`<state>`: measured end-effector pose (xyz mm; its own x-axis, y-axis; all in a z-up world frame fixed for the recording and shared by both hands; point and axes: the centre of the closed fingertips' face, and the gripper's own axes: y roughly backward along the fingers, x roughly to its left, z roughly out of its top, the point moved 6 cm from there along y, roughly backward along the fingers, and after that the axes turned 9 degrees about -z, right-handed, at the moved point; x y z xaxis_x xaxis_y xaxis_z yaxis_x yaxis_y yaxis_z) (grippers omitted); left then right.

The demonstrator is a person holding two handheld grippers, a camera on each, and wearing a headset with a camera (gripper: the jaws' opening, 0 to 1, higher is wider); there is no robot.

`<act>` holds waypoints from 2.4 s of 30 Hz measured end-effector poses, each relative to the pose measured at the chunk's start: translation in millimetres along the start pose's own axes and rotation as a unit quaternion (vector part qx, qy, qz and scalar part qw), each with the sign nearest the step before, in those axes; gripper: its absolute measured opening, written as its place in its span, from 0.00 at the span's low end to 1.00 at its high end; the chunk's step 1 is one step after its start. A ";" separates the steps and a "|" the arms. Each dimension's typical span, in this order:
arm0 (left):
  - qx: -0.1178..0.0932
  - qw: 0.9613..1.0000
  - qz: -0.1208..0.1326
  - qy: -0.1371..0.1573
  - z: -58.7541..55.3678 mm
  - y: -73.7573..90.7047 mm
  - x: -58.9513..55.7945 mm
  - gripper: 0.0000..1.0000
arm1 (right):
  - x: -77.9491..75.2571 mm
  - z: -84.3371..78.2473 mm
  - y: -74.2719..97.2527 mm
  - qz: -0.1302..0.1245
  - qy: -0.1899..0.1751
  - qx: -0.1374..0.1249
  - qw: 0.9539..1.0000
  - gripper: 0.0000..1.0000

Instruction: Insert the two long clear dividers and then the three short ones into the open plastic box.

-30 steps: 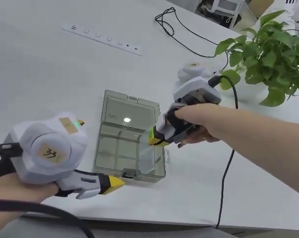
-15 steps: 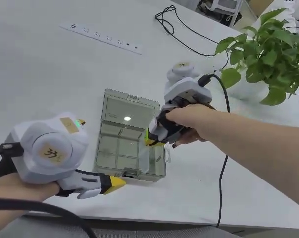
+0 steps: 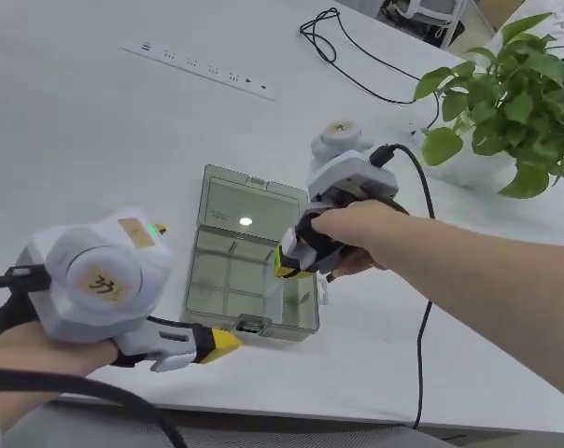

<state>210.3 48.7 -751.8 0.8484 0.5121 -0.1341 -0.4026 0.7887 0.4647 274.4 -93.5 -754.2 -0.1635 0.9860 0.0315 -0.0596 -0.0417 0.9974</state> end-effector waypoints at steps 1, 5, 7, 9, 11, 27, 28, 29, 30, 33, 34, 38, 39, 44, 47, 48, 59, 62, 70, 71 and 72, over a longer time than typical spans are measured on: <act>0.000 1.000 0.000 0.000 0.0 -0.1 0.0 0.95 | 0.5 -0.6 0.3 0.001 0.000 0.000 1.000 0.02; 0.003 1.000 0.001 -0.001 -0.8 -0.2 0.1 0.95 | 0.0 0.2 -0.4 0.008 0.009 -0.003 1.000 0.03; 0.003 1.000 0.001 0.001 -1.0 -0.4 0.3 0.95 | -0.8 1.2 -1.4 0.014 0.010 -0.003 1.000 0.04; 0.003 1.000 0.002 0.000 -0.9 -0.4 0.5 0.95 | -1.0 0.8 -1.4 0.021 0.010 -0.008 1.000 0.05; 0.004 1.000 0.000 0.000 -1.3 -0.8 0.2 0.95 | -0.2 0.2 -1.0 0.030 0.003 -0.015 0.999 0.12; 0.014 1.000 -0.002 0.000 -4.6 -1.7 -0.2 0.95 | 6.0 5.6 -3.2 0.067 0.018 -0.074 0.995 0.58; 0.016 1.000 -0.003 0.000 -5.1 -1.7 -0.4 0.95 | 5.7 6.0 -4.0 0.069 0.018 -0.071 0.995 0.61; 0.017 1.000 -0.003 0.000 -5.5 -1.7 -0.6 0.95 | 6.2 5.7 -4.2 0.071 0.019 -0.071 0.995 0.62; 0.018 1.000 -0.004 0.000 -5.9 -2.0 -0.8 0.95 | 6.6 6.0 -4.1 0.073 0.024 -0.075 0.994 0.62; 0.020 1.000 -0.003 -0.001 -6.6 -2.1 -1.0 0.95 | 8.3 3.0 -2.8 0.074 0.027 -0.082 0.993 0.66; 0.021 1.000 -0.002 0.000 -7.1 -2.2 -1.1 0.95 | 8.5 2.0 -2.1 0.075 0.028 -0.085 0.993 0.66; 0.024 1.000 0.000 0.003 -9.0 -2.0 -1.2 0.95 | 4.7 0.6 1.9 0.084 0.031 -0.090 0.992 0.63; 0.025 1.000 0.000 0.004 -9.3 -1.8 -1.1 0.95 | 4.7 0.8 4.0 0.089 0.029 -0.096 0.991 0.63; 0.026 1.000 0.004 0.013 -9.7 -0.1 -0.1 0.95 | 3.9 6.1 16.7 0.127 0.029 -0.131 0.983 0.63; 0.028 0.999 0.006 0.021 -10.3 0.6 0.8 0.95 | 4.2 9.8 28.5 0.149 0.026 -0.159 0.976 0.67; 0.027 0.999 0.007 0.025 -10.3 1.1 1.3 0.95 | 4.0 13.4 33.7 0.158 0.031 -0.184 0.970 0.68; 0.033 0.998 0.017 0.045 -10.2 9.0 1.8 0.94 | -20.7 1.4 57.8 0.183 0.015 -0.287 0.940 0.86; 0.028 0.997 0.025 0.062 -9.4 11.8 4.9 0.94 | -30.8 -11.3 63.7 0.193 -0.005 -0.305 0.932 0.95; 0.027 0.995 0.043 0.083 -4.6 18.3 12.9 0.94 | -55.2 -34.2 69.6 0.193 -0.014 -0.344 0.919 1.00; 0.027 0.995 0.047 0.086 -3.7 19.4 14.0 0.94 | -57.3 -37.1 69.7 0.192 -0.009 -0.349 0.917 1.00; 0.026 0.995 0.049 0.088 -4.0 20.1 16.4 0.94 | -58.4 -39.7 69.5 0.189 -0.005 -0.348 0.918 1.00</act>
<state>214.8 74.3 -748.2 0.7307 0.6411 -0.2347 -0.4581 0.7153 0.5278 240.7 -160.4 -689.4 -0.2940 0.8808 0.3711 -0.6153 -0.4715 0.6317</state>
